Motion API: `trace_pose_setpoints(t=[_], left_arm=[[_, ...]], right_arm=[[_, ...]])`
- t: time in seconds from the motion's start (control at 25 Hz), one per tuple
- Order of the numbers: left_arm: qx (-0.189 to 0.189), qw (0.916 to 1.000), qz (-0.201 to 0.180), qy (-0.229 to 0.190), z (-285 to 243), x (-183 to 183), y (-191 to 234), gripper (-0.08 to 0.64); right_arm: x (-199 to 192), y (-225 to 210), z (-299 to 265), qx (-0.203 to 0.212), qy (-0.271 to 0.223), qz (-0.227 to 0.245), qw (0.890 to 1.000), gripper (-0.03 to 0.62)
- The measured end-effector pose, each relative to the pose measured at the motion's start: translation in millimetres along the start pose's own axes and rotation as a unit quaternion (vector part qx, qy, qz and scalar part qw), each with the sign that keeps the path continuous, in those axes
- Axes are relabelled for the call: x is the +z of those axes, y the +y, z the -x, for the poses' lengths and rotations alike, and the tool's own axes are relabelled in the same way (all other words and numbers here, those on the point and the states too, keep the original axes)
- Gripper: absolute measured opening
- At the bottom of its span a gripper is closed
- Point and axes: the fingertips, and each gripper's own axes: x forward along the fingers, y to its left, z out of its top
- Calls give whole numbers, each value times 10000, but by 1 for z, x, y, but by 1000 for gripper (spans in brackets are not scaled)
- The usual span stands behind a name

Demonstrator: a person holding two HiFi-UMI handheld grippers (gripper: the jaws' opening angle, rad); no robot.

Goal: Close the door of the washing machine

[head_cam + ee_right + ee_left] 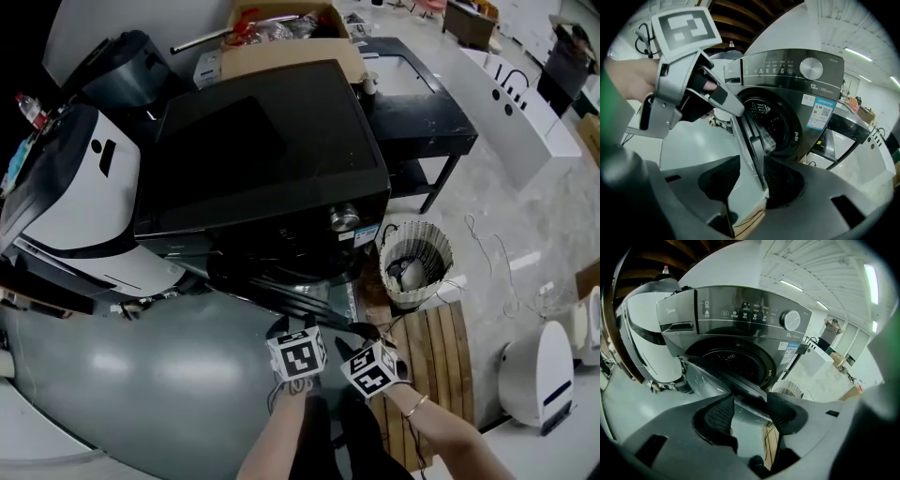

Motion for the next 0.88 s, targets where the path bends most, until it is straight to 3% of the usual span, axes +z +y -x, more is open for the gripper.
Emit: trace_pose_setpoints(t=[0.4,0.6,0.72,0.8,0.88], left_arm=[[-337,9992,-231,34,-18,18,-5,221],[-647,9966,-487,-178,-12,25,-3,229],[-603,9861,-1466,-496,-5,33,6,233],[-444,9671,-2411,-683,-4,39,13,237],[-257,9405,-3310,-725,-6,43,20,241]], right_arm=[[12,-32,-51,-524,67,159,9985,126],[16,-45,-68,-493,249,250,9982,132],[19,-50,-72,-506,213,260,9982,140],[21,-56,-73,-513,162,222,9983,143],[23,-61,-75,-525,143,208,9983,144]])
